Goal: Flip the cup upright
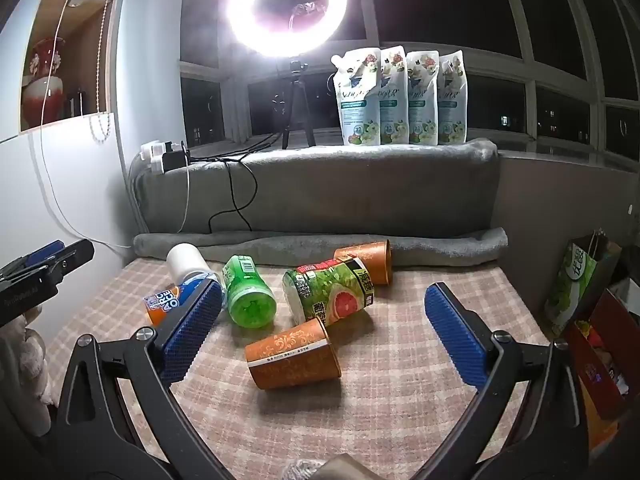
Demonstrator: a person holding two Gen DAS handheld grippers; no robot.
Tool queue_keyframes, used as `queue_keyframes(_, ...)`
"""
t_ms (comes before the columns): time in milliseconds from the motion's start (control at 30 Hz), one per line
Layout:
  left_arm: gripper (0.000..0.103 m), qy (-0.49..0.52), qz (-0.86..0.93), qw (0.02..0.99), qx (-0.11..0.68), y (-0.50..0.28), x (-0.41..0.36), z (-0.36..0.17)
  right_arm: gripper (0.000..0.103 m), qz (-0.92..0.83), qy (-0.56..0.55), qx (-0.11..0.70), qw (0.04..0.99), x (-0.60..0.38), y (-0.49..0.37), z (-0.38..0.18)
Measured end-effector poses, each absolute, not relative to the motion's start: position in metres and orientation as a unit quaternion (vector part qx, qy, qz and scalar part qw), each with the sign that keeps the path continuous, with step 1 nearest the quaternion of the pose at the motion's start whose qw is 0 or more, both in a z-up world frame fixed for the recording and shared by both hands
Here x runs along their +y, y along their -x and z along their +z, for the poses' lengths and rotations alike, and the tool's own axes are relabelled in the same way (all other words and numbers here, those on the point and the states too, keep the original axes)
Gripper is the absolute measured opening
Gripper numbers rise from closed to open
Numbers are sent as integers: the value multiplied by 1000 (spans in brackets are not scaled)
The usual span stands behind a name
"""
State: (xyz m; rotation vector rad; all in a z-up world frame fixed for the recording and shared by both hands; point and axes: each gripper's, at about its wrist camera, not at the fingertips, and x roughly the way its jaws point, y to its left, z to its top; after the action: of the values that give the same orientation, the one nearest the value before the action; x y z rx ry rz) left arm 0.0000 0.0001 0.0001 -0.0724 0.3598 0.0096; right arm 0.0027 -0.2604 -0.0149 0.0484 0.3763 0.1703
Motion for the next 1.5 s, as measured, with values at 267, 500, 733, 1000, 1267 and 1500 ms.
queue_keyframes(267,83,42,5,982,182,-1,6,0,103,84,-22,183,979,-258,-4,-11)
queue_keyframes(500,83,37,11,983,180,2,4,4,103,83,-25,181,980,-258,-9,-5)
queue_keyframes(733,83,36,16,982,183,2,5,6,103,91,-26,188,978,-252,-11,-2)
queue_keyframes(1000,83,32,18,983,181,3,6,8,103,98,-26,192,976,-250,-16,-1)
queue_keyframes(1267,83,32,20,983,182,4,5,9,103,102,-23,194,975,-246,-16,0)
queue_keyframes(1500,83,31,20,983,181,4,5,10,103,109,-20,198,974,-240,-20,1)
